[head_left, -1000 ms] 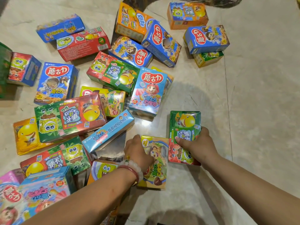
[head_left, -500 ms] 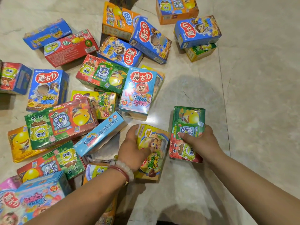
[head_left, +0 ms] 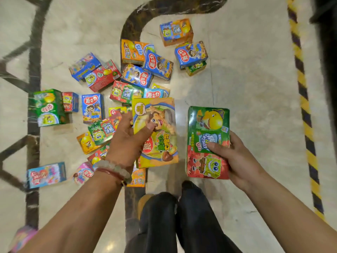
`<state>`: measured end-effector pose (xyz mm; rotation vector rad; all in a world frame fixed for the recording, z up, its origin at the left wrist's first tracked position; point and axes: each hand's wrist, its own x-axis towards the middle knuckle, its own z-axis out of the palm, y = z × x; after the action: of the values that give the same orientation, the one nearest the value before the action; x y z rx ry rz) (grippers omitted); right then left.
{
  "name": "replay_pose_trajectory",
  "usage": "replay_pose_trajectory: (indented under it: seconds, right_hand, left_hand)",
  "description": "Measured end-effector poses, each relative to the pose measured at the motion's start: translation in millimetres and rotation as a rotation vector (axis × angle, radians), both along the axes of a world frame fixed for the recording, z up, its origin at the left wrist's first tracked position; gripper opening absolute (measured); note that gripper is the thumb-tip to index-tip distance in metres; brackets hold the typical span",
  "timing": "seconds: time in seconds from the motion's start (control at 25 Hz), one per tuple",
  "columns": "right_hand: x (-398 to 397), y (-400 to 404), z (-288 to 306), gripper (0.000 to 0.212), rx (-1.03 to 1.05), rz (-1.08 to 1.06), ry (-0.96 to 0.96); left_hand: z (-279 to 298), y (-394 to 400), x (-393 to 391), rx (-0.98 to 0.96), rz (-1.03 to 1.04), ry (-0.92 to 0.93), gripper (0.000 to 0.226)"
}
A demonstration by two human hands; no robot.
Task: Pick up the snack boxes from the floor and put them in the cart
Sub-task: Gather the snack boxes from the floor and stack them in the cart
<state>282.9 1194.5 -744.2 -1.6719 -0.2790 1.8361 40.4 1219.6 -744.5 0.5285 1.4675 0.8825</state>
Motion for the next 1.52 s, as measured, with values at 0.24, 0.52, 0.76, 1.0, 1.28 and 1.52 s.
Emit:
replay_pose_trajectory:
  seconds: [0.24, 0.52, 0.76, 1.0, 1.28, 1.52]
  right_hand:
    - [7.8, -11.7, 238.7, 0.093, 0.024, 0.045, 0.021]
    - [8.8, -34.4, 434.9, 0.043, 0.207, 0.003, 0.035]
    - [-14.3, -103.8, 497.6, 0.040, 0.335, -0.156, -0.007]
    - [-59.9, -201.4, 503.5, 0.052, 0.321, -0.389, -0.088]
    - [-79.9, -334.4, 513.5, 0.061, 0.270, -0.707, -0.210]
    - [-91.4, -456.5, 522.8, 0.044, 0.283, -0.973, -0.249]
  left_hand:
    - [245.2, -8.8, 9.4, 0.024, -0.031, -0.063, 0.042]
    - [447.2, -31.3, -3.2, 0.150, -0.007, -0.191, 0.027]
    - [508.1, -61.7, -16.0, 0.211, -0.192, -0.214, 0.053]
    - [520.4, -102.9, -38.5, 0.151, -0.457, -0.253, 0.048]
    - [517.1, -160.0, -5.3, 0.060, -0.792, -0.258, 0.055]
    - [523.0, -245.3, 50.0, 0.047, -1.105, -0.253, 0.060]
